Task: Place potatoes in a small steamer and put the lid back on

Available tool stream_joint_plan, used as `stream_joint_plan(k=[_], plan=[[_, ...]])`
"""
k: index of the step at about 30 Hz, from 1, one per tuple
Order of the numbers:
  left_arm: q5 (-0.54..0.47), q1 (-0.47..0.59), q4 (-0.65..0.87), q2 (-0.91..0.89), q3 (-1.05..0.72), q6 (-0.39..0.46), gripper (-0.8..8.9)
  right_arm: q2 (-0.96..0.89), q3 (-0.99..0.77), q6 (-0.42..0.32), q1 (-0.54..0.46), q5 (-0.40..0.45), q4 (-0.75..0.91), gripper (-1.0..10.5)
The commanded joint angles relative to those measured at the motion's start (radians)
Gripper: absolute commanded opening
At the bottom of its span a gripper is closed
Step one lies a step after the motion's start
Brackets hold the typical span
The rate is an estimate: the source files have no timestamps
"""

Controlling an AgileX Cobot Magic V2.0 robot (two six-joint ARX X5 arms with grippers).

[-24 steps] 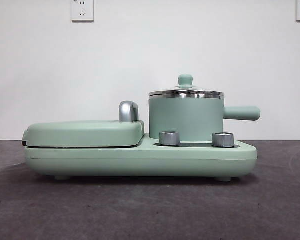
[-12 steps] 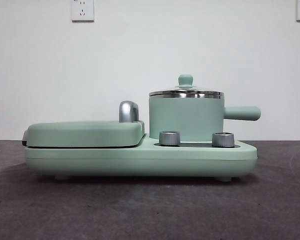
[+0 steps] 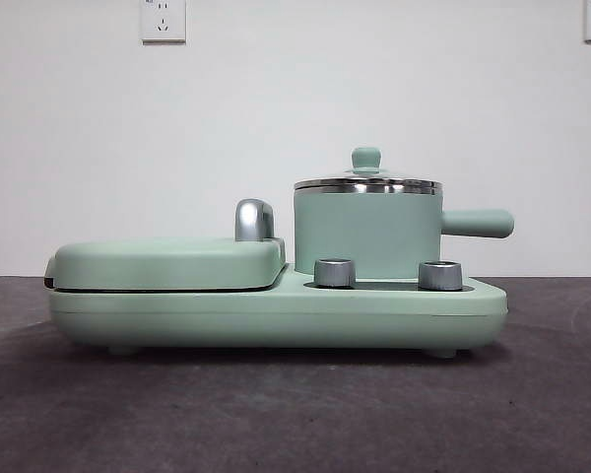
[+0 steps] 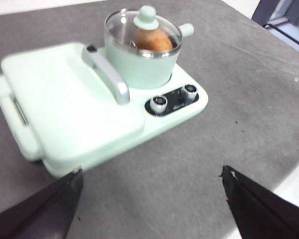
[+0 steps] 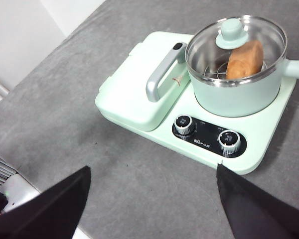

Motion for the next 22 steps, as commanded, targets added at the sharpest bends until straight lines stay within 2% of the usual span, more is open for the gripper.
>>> stream_joint_plan(k=[1,2,3,4,5,6,7,22], plan=[[0.003,-0.009,0.018,-0.019,-0.025,-0.063,4.31,0.004,0.011,0.008,0.006,-0.005,0.016,4.0],[0.003,-0.009,0.017,-0.024,-0.031,-0.066,4.20,0.004,0.011,0.009,0.006,-0.005,0.017,3.9],[0.003,-0.009,0.017,-0.024,-0.033,-0.065,3.52,0.004,0.011,0.010,0.006,-0.005,0.016,3.3],[0.003,-0.009,0.017,-0.024,-0.034,-0.060,2.42,0.004,0.011,0.010,0.006,-0.005,0.015,1.8],[0.003,-0.009,0.020,-0.024,-0.034,-0.047,-0.21,0.004,0.011,0.006,0.006,-0.014,0.012,-0.3],[0.002,-0.009,0.029,-0.023,-0.034,-0.045,0.29,0.004,0.011,0.004,0.006,-0.015,0.012,0.3],[-0.001,-0.009,0.040,-0.020,-0.034,-0.044,0.02,0.004,0.011,0.004,0.006,-0.015,0.013,0.1],[-0.001,-0.009,0.068,-0.021,-0.034,-0.046,0.05,0.002,0.011,0.007,0.006,-0.016,0.038,0.1]])
